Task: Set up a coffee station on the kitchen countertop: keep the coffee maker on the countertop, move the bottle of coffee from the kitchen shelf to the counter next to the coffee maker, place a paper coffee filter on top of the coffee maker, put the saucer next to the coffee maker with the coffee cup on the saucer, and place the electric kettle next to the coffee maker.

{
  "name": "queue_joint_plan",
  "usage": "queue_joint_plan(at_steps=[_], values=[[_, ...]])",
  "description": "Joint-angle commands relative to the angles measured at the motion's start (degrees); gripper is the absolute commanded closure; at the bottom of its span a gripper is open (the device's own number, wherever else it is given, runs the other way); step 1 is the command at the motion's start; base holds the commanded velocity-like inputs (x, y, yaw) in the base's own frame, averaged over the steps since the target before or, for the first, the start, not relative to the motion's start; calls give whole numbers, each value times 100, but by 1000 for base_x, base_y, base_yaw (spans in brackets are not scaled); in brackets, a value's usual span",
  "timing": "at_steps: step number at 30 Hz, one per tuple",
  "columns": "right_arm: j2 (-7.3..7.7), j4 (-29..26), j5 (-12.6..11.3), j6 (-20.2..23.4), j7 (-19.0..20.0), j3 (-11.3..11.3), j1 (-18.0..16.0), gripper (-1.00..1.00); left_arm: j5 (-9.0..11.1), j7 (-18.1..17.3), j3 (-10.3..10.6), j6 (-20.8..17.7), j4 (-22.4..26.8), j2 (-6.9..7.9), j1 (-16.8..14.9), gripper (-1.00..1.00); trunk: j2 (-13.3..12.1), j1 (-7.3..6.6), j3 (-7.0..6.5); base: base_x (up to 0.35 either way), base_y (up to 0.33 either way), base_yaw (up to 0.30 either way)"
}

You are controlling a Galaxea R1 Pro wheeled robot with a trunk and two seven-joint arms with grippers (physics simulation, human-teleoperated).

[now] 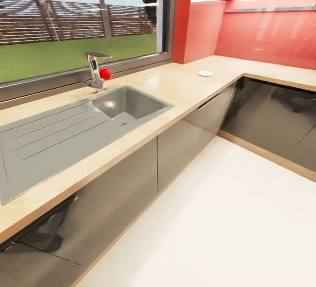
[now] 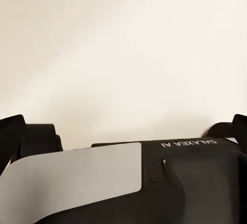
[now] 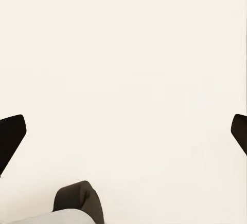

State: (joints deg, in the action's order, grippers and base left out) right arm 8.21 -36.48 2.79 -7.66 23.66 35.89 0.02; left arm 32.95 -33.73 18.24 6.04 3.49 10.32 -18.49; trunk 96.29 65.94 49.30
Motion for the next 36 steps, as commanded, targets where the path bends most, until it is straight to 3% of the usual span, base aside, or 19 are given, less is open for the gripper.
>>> queue_joint_plan(at_steps=[1,31,36], values=[[-3,-1,30,-17,33,23,-2,-100,27,-11,48,38,-6,2,-4,-100,1,3,3,301,-149,-116],[-4,0,29,-16,34,23,-2,-100,28,5,48,38,-6,0,-5,-100,1,3,3,246,-229,-266],[-4,0,33,-16,26,23,-2,-100,27,221,50,41,-5,-16,-3,-100,1,3,3,199,-280,-63]])
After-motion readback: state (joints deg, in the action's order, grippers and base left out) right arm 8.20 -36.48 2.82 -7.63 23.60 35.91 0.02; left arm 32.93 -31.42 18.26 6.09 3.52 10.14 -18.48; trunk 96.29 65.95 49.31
